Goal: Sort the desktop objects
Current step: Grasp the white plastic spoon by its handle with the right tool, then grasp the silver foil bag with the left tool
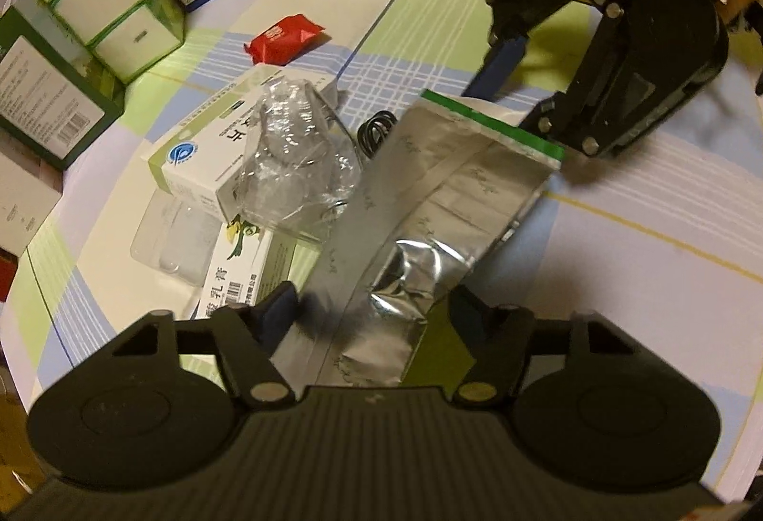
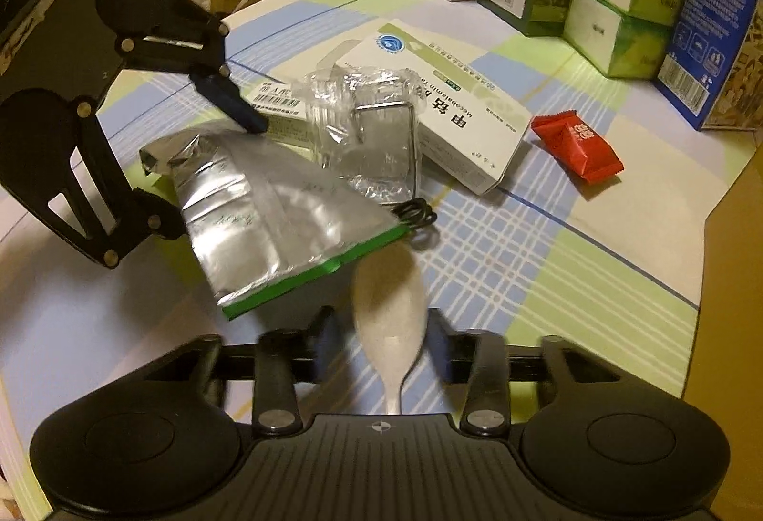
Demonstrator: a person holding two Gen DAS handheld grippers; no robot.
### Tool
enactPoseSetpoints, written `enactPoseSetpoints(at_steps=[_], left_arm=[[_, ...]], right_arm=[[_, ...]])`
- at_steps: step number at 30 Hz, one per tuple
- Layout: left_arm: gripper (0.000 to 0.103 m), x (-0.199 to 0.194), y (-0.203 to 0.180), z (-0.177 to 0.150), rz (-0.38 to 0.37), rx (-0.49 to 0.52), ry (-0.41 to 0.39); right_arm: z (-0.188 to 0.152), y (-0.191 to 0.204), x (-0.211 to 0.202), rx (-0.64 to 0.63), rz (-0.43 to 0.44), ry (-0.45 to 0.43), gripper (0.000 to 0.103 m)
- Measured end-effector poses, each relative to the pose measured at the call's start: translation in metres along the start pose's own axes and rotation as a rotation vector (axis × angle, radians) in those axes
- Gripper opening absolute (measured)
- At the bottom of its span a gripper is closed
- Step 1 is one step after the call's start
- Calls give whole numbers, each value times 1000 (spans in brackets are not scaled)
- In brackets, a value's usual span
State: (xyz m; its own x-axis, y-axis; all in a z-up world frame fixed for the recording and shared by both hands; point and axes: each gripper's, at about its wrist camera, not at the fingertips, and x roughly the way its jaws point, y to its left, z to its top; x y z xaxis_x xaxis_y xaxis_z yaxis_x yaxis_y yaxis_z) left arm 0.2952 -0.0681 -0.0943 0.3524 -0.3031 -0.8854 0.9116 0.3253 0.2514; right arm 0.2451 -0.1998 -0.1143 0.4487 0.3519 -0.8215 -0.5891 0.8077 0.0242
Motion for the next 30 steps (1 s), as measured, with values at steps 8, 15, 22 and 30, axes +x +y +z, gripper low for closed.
enactPoseSetpoints(at_steps=[8, 15, 22, 30], left_arm=[[40, -13, -27, -3, -13, -70, 134], [42, -40, -60, -8, -115, -253, 206], [67, -42, -72, 0, -59, -249, 188], [67, -22, -65, -3, -61, -320, 182]], right_arm=[[-12, 14, -13, -1, -39, 41, 28], [-48, 28, -44, 58, -65, 73, 28], [-77, 32, -64, 150, -50, 49, 28], [-86, 30, -67, 172, -43, -17, 36]])
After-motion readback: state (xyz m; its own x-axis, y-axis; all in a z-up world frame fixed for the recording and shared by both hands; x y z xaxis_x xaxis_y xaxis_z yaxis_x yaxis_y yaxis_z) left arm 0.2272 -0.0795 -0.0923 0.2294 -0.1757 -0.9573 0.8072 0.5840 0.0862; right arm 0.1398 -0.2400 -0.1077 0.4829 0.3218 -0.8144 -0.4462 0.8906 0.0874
